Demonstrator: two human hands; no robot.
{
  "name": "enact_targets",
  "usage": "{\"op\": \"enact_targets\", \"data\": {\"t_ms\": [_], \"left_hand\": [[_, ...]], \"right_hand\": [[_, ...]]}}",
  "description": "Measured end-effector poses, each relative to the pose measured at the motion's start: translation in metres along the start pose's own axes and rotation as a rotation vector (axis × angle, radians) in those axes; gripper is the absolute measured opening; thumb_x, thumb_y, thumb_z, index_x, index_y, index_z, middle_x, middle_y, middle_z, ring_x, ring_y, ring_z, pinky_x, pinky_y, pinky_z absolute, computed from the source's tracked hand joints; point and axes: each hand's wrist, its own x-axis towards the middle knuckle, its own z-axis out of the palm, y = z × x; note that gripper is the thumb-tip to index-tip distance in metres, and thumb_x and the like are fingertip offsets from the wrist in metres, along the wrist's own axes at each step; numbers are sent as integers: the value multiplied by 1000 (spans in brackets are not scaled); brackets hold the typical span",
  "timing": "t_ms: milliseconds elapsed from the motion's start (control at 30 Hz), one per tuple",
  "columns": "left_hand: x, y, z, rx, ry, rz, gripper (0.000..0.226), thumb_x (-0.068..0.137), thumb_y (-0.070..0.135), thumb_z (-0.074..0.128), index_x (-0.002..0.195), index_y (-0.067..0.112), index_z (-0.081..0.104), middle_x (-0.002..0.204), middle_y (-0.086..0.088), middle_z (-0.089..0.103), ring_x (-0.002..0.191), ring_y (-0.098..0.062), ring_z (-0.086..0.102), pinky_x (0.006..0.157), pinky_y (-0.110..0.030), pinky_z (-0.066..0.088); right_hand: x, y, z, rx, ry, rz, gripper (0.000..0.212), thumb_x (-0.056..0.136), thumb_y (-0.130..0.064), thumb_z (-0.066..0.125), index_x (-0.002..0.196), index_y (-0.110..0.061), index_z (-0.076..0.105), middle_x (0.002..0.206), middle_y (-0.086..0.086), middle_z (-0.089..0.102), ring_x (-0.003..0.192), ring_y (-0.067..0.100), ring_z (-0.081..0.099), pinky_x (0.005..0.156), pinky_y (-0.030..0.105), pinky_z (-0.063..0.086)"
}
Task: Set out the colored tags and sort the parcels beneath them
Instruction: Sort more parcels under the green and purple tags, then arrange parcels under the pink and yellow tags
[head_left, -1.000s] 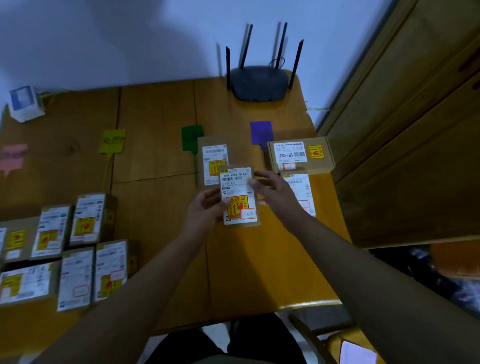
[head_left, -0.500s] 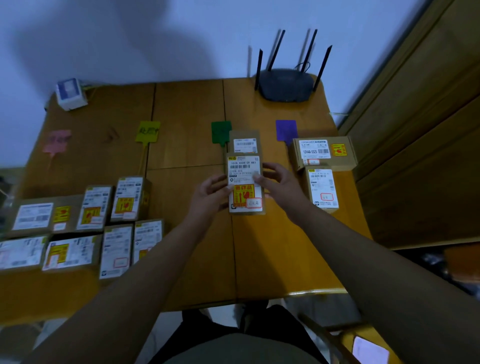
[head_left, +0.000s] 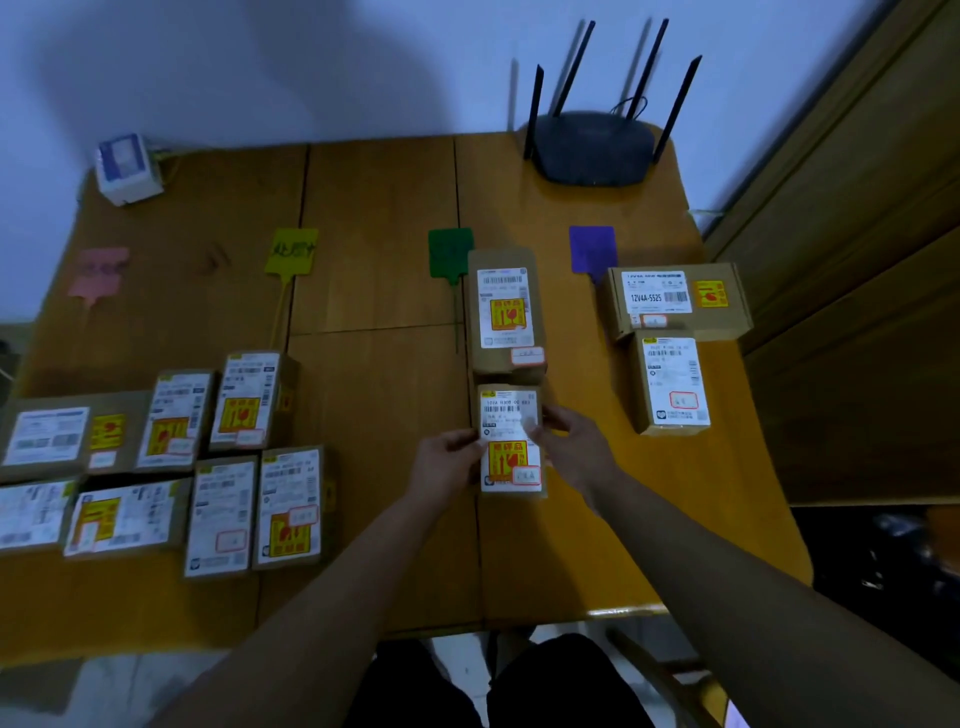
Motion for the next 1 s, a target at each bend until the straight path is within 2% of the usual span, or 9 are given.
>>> {"op": "enact_targets", "data": {"t_ms": [133, 233, 333, 433, 567, 633, 767, 867, 1000], "left_hand": [[16, 0, 4, 19, 59, -17, 32, 99, 12, 65, 131, 5, 66, 89, 4, 74, 78, -10, 73, 62, -22, 60], [23, -2, 3, 19, 89, -33, 33, 99, 12, 65, 132, 7, 66, 103, -5, 77, 82, -13, 74, 65, -22, 60], [20, -2, 2, -35, 118, -38, 47, 97, 8, 66, 143, 4, 56, 130, -15, 69, 106, -25, 71, 89, -37, 61], [16, 2, -7, -69, 152, 5, 55, 95, 9, 70, 147, 9, 53, 137, -11, 64, 124, -28, 62, 105, -46, 52], [11, 17, -44, -128, 124, 109, 41, 97, 8, 68, 137, 13, 61, 129, -11, 67, 104, -17, 66, 72, -25, 60], [5, 25, -76, -87, 124, 184, 35, 97, 13, 68, 132, 19, 65, 124, -5, 69, 100, -13, 67, 68, -22, 57], [-9, 31, -166, -61, 192, 280, 28, 97, 16, 68, 123, 27, 70, 115, 5, 71, 105, -15, 68, 81, -33, 58], [-11, 27, -250, -15, 308, 290, 28, 97, 13, 67, 124, 20, 71, 117, 0, 71, 108, -19, 68, 86, -36, 59], [0, 13, -356, 195, 475, 226, 35, 98, 18, 65, 132, 22, 65, 122, 2, 66, 88, -4, 62, 62, -16, 44]], "right_hand": [[16, 2, 2, -5, -31, 16, 47, 100, -36, 70, 142, -17, 63, 134, 4, 71, 119, 25, 70, 103, 52, 57], [25, 3, 6, -26, -63, 46, 47, 101, -33, 69, 144, -15, 61, 136, 7, 70, 122, 29, 68, 105, 54, 55], [26, 3, 11, -55, 5, 49, 50, 99, -29, 71, 144, -12, 59, 139, 9, 67, 127, 31, 64, 106, 53, 53], [12, -8, 15, -119, 218, -99, 36, 97, -31, 74, 129, -18, 67, 127, 2, 69, 109, 20, 66, 91, 39, 56], [-8, -42, 42, -99, 262, -260, 6, 96, -28, 73, 101, -26, 72, 92, -6, 70, 83, 4, 65, 72, 25, 51], [-15, -66, 73, -49, 192, -262, 7, 95, -25, 75, 100, -21, 75, 88, -3, 71, 80, 5, 64, 73, 24, 50], [-26, -105, 156, -72, 30, -197, 18, 94, -26, 77, 107, -14, 75, 87, 10, 71, 86, 26, 69, 79, 42, 55], [-29, -118, 219, -101, -31, -135, 24, 96, -33, 75, 114, -18, 71, 97, 10, 73, 94, 28, 70, 72, 39, 54], [-22, -124, 290, -168, -90, -82, 40, 98, -34, 72, 134, -22, 60, 120, 7, 66, 103, 29, 65, 82, 44, 51]]}}
